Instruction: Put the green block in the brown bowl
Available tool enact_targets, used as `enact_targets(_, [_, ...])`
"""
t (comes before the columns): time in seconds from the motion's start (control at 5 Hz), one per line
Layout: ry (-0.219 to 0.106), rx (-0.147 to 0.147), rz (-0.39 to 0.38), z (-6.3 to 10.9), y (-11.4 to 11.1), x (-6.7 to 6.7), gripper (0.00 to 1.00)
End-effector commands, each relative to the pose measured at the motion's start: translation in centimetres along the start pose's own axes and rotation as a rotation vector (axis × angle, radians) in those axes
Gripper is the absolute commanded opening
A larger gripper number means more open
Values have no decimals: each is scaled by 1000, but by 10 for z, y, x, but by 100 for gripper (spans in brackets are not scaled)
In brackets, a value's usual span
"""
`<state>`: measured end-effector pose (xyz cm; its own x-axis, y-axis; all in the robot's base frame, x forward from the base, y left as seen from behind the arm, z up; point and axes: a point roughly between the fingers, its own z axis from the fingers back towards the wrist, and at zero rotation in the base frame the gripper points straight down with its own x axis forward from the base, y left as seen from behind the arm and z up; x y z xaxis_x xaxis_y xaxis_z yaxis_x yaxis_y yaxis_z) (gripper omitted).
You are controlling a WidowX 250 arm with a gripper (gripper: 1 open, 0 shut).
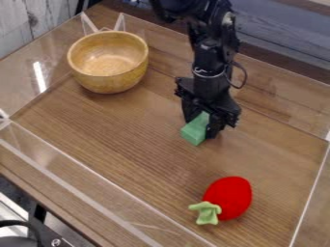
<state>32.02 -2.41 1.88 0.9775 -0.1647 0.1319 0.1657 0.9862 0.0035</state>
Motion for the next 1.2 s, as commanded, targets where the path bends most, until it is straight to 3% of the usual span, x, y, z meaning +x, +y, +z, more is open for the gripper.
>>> enact_targets(0.0, [-28,-8,6,17,-1,7,0])
enact_targets(0.4, [-28,-21,31,38,5,6,0])
enact_targets(0.6, [-50,-23,52,55,10,9,0])
enact_targets(0.8, [-99,-10,119,79,21,19,0])
enact_targets(1.0, [-127,15,191,95,44,25,0])
